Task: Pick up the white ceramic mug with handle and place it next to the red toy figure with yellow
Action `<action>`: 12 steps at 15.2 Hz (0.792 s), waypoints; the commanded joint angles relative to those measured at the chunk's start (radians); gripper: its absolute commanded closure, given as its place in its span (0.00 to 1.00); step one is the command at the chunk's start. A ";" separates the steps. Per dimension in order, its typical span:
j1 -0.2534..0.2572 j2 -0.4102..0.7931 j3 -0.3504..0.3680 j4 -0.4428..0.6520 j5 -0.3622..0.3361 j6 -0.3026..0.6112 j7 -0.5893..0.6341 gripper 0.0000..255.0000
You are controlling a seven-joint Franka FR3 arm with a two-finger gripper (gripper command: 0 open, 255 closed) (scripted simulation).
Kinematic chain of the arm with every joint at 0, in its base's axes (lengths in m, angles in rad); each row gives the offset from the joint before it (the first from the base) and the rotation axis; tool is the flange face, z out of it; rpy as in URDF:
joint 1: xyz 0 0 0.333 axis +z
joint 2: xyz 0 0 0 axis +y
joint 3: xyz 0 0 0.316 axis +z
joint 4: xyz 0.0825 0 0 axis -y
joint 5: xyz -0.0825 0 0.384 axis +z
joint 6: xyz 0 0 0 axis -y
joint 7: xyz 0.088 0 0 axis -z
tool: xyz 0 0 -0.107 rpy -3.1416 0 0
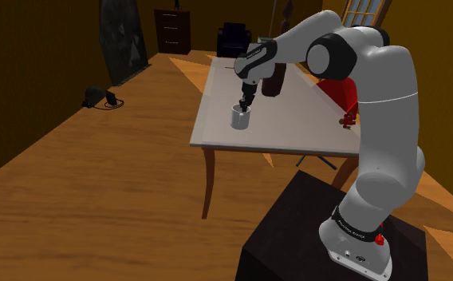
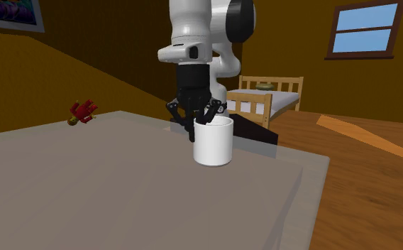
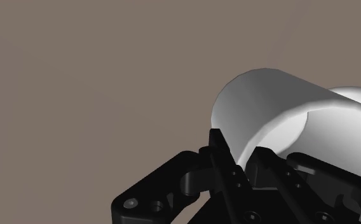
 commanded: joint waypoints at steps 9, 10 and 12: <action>0.005 -0.044 -0.010 0.045 -0.020 -0.086 0.015 1.00; 0.005 -0.048 -0.011 0.051 -0.022 -0.097 0.017 1.00; 0.006 -0.057 -0.013 0.066 -0.026 -0.119 0.020 1.00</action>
